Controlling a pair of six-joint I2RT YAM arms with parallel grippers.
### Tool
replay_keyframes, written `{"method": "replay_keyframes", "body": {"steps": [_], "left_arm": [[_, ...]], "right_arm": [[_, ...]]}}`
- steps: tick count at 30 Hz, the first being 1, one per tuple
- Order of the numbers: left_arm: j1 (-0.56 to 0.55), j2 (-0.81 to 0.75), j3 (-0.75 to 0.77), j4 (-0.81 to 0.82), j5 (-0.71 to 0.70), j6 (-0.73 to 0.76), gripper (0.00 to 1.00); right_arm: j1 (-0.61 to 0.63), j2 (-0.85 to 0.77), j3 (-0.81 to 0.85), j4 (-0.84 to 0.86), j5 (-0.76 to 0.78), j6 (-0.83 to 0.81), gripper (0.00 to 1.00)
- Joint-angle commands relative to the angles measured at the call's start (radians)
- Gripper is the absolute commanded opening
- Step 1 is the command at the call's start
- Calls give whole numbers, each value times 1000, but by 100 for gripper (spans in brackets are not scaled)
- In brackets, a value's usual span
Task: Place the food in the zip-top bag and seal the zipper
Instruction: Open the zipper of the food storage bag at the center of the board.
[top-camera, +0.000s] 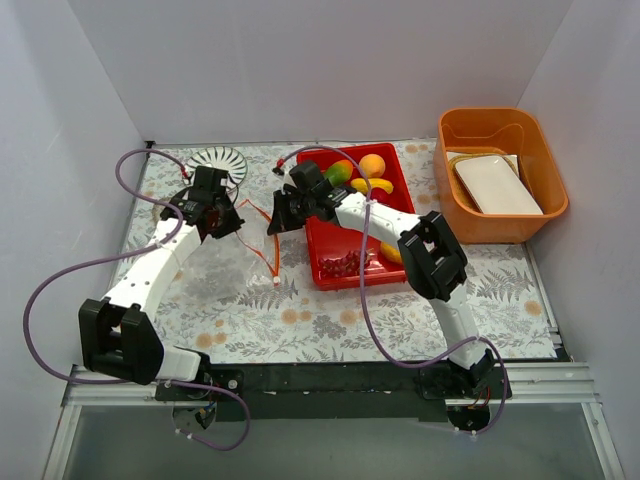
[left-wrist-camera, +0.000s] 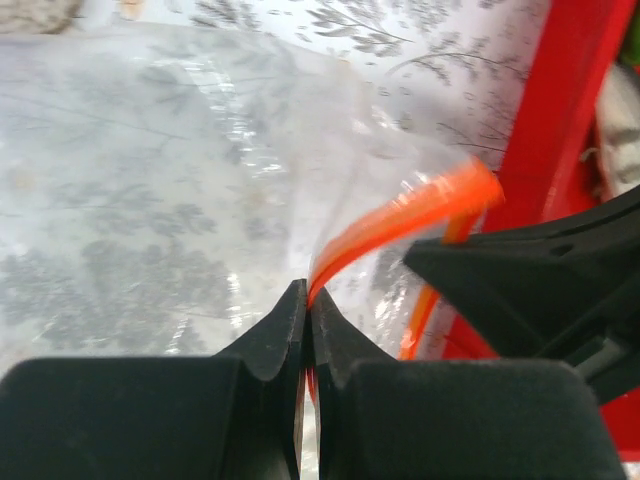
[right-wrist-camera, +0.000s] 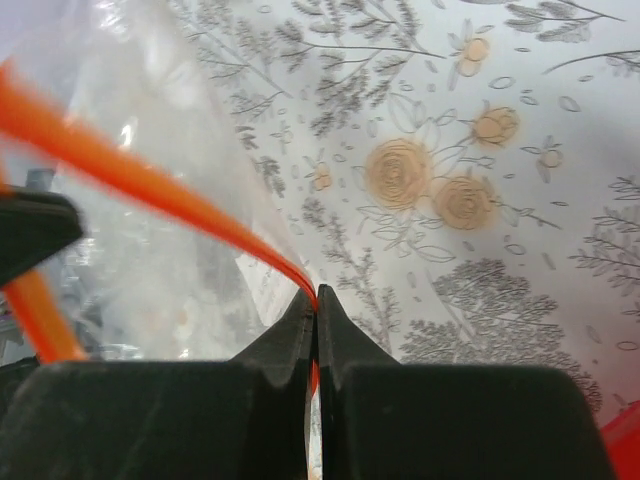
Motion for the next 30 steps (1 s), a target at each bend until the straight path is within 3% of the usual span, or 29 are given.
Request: {"method": "replay_keyframes", "body": {"steps": [1, 9, 14, 15, 18, 20, 26, 30], "left_arm": [[38, -40, 30, -89, -86, 59, 0], [45, 19, 127, -105, -48, 76, 0], [45, 71, 164, -79, 18, 89, 0], [45, 81, 167, -73, 24, 89, 0], [45, 104, 164, -67, 33, 92, 0], [47, 104, 144, -60, 33, 96, 0], [47, 81, 82, -22, 56, 86, 0], [47, 75, 70, -11, 67, 82, 0]], "right_arm": [[-30, 36, 50, 1, 39, 14, 1], [-27, -14, -34, 59, -5, 25, 4], [-27, -97, -82, 108, -84, 11, 30], [-27, -108, -84, 93, -79, 6, 39], [-29, -166, -93, 58, -17, -35, 57], [-30, -214, -119, 33, 13, -66, 62], [-40, -329, -234, 13, 103, -110, 65], [-110, -384, -333, -8, 195, -69, 65]]}}
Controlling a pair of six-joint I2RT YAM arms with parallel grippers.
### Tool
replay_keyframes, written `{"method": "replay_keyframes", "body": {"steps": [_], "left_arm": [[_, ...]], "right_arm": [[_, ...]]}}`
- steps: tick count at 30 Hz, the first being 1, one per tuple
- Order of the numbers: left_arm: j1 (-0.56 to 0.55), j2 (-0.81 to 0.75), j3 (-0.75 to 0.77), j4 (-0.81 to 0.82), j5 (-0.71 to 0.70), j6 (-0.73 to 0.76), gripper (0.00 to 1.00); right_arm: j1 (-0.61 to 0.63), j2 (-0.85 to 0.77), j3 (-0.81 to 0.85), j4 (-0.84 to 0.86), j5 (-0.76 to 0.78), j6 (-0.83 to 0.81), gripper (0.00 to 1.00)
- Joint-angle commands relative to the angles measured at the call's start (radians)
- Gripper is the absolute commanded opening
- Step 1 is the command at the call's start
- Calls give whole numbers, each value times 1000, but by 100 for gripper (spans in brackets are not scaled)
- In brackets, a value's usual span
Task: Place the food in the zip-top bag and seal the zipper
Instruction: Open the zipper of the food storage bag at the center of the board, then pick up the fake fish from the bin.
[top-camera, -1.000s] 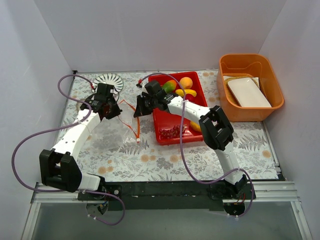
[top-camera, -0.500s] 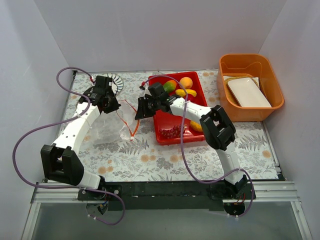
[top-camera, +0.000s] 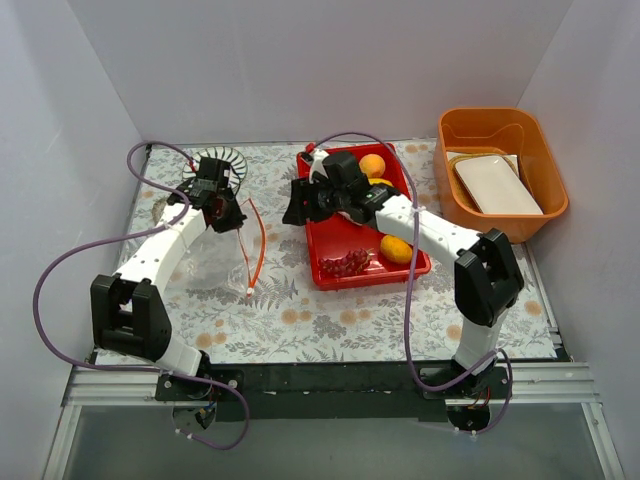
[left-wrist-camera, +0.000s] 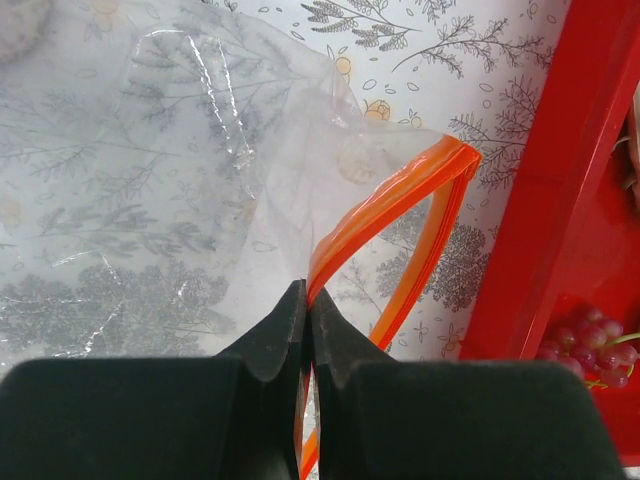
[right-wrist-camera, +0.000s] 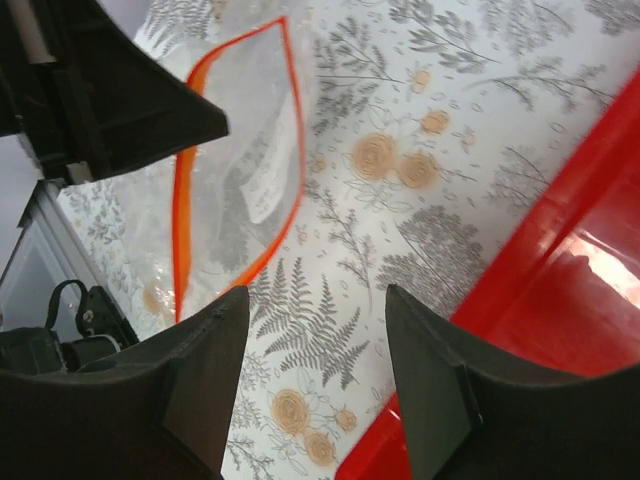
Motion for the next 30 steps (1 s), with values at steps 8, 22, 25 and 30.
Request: {"method": "replay_keyframes", "body": {"steps": [8, 22, 25, 30], "left_arm": [[7, -61, -60, 72, 76, -17, 0], [8, -56, -69, 89, 102, -31, 0], [7, -47, -63, 89, 105, -34, 0], [8, -33, -51, 87, 105, -34, 0]], "right_arm": [[-247, -8, -129, -32, 71, 111, 70], [-376, 121, -96, -29, 62, 191, 70], [-391, 122, -127, -4, 61, 201, 70], [-413, 125, -167, 46, 33, 212, 70]]}}
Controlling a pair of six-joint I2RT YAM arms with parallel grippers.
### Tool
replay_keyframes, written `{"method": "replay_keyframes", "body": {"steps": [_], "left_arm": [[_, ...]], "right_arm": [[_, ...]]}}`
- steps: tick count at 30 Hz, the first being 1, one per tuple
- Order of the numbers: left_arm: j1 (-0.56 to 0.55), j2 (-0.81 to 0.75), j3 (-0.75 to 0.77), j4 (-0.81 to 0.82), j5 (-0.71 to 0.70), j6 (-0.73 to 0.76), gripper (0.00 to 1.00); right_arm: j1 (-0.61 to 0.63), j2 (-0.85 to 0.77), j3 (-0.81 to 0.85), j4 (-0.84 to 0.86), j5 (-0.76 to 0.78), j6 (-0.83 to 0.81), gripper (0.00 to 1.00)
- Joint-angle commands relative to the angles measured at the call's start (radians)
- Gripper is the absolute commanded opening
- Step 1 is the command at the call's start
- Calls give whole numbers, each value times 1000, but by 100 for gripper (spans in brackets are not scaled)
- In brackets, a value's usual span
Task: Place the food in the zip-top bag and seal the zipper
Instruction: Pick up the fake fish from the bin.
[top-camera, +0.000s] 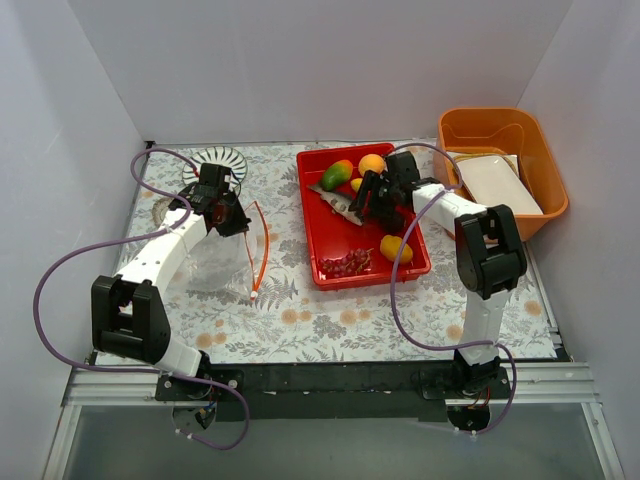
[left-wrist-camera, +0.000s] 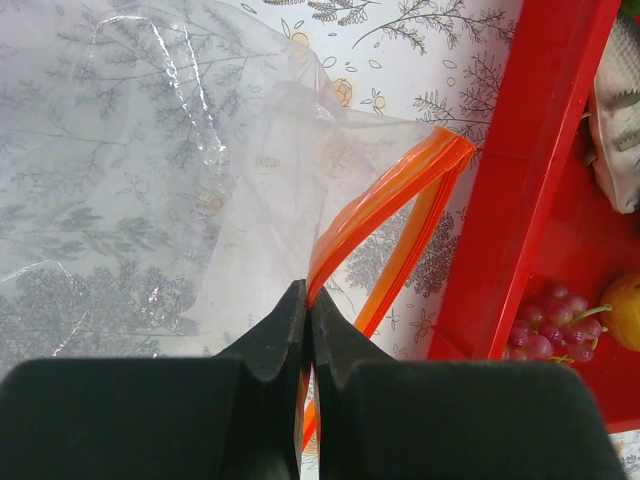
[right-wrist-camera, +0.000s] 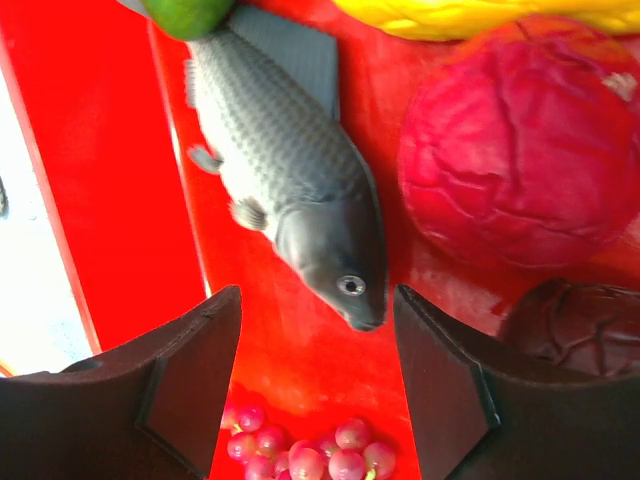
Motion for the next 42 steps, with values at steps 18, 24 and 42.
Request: {"method": "replay_keyframes", "body": {"steps": [18, 24, 42], "left_arm": [[8, -17, 29, 2, 58, -18, 0], [6, -24, 22, 3, 58, -18, 0], [6, -38, 9, 8, 71, -17, 0]], "right_arm": [[-40, 113, -20, 168, -101, 65, 65], [-37, 127, -11, 139, -115, 41, 64], [-17, 181, 64, 95, -186, -42, 34]]}}
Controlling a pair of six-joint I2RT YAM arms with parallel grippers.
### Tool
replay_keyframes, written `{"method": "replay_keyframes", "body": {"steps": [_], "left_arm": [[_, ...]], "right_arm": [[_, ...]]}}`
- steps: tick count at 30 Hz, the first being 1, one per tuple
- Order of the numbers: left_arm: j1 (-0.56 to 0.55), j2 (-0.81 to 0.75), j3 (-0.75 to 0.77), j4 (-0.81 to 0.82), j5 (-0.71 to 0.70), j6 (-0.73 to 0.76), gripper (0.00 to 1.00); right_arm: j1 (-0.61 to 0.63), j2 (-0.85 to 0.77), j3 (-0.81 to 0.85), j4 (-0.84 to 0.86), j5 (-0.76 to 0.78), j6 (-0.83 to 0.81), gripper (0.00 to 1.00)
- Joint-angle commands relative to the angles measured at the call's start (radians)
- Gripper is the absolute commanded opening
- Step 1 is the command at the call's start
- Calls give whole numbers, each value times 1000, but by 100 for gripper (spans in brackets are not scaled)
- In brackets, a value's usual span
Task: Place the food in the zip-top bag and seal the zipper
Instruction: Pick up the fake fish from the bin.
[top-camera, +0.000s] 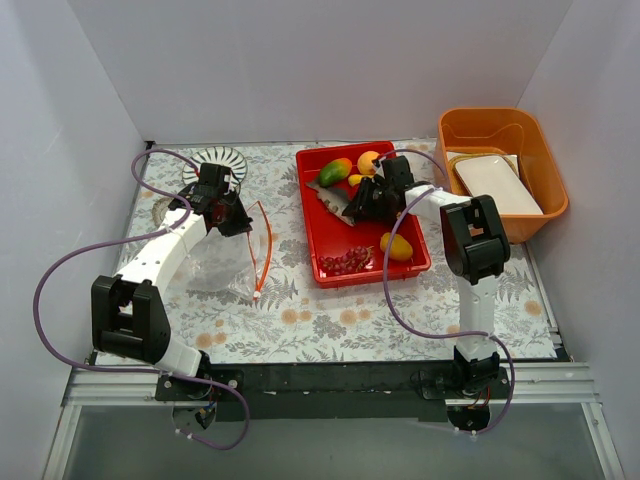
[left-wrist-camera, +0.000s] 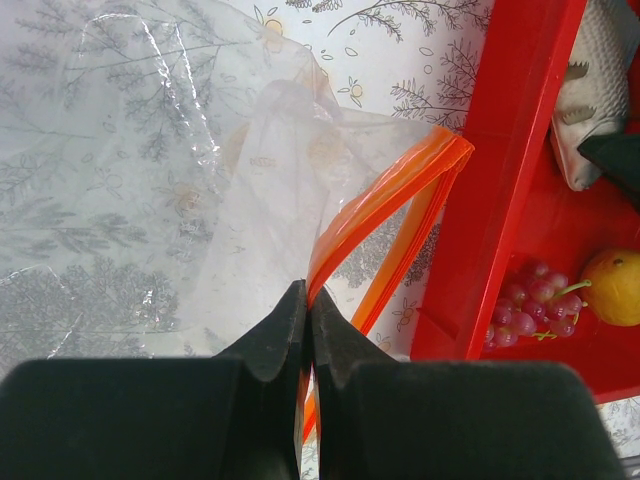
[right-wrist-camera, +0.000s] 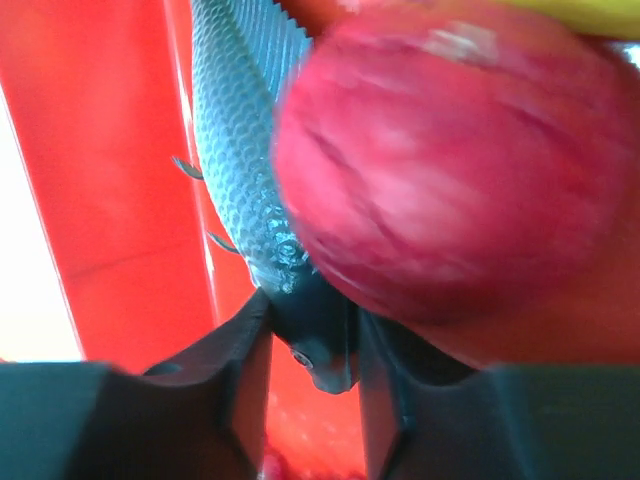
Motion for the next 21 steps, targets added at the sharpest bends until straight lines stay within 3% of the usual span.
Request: {"method": "replay_keyframes", "body": {"steps": [1, 3, 5, 15, 21], "left_arm": [[5, -40, 8, 4, 13, -1, 0], [6, -38, 8, 4, 15, 1, 0], [5, -38, 8, 4, 16, -1, 0], [6, -51, 6, 2, 7, -4, 0], [5, -52, 9, -1, 2, -3, 0]], "right_arm": [[1, 8, 4, -16, 14, -33, 31], [0, -11, -18, 7, 8, -41, 13], [3, -31, -30, 17, 2, -48, 1], [20, -197, -131, 43, -53, -114, 1], [66, -327, -180, -57, -52, -219, 1]]}}
